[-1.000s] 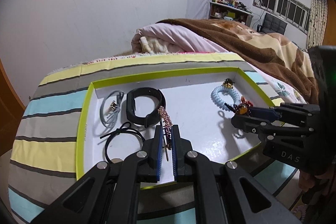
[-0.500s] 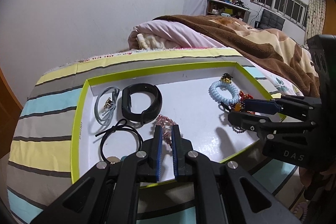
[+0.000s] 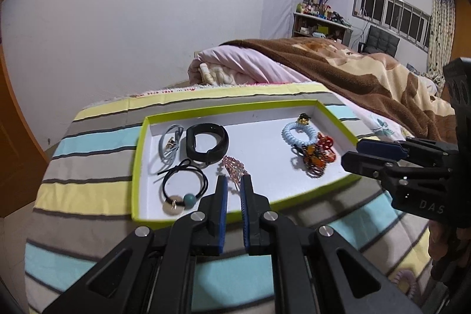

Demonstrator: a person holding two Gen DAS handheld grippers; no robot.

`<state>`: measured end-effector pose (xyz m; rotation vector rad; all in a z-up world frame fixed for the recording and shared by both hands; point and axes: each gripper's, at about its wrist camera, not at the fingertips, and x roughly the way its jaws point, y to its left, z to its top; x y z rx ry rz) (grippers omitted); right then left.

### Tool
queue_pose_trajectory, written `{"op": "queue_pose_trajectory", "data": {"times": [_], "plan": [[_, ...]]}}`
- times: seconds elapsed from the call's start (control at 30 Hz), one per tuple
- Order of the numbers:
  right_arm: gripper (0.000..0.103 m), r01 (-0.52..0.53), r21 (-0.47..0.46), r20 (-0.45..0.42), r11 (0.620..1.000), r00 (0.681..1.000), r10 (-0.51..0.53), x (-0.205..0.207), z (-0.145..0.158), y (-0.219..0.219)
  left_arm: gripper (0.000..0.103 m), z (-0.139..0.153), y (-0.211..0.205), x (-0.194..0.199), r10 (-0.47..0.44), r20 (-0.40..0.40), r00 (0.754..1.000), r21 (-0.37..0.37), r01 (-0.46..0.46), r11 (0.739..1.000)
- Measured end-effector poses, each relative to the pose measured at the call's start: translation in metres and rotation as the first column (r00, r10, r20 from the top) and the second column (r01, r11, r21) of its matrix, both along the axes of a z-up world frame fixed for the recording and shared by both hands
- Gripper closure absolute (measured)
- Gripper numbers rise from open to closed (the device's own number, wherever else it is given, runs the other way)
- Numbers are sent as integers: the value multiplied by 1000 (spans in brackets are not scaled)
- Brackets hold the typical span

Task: Organize jewelry
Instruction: 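Withdraw both open grippers from the box toward the red charms and lavender hair tie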

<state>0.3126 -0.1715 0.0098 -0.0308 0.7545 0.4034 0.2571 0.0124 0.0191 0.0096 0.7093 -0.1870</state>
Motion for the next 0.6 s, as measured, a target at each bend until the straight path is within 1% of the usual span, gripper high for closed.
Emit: {"op": "queue_pose_trajectory", "data": {"times": [0.3, 0.43, 0.6], "plan": [[63, 3, 22, 54, 1000, 999, -4, -67, 18, -12, 94, 22, -6, -63, 4, 55, 998, -6, -4, 1000], [63, -1, 27, 74, 1000, 997, -1, -97, 23, -16, 91, 24, -8, -88, 5, 62, 998, -12, -4, 1000], [63, -5, 39, 79, 999, 997, 2, -128, 22, -20, 89, 21, -11, -115, -1, 59, 998, -11, 2, 1000]]}}
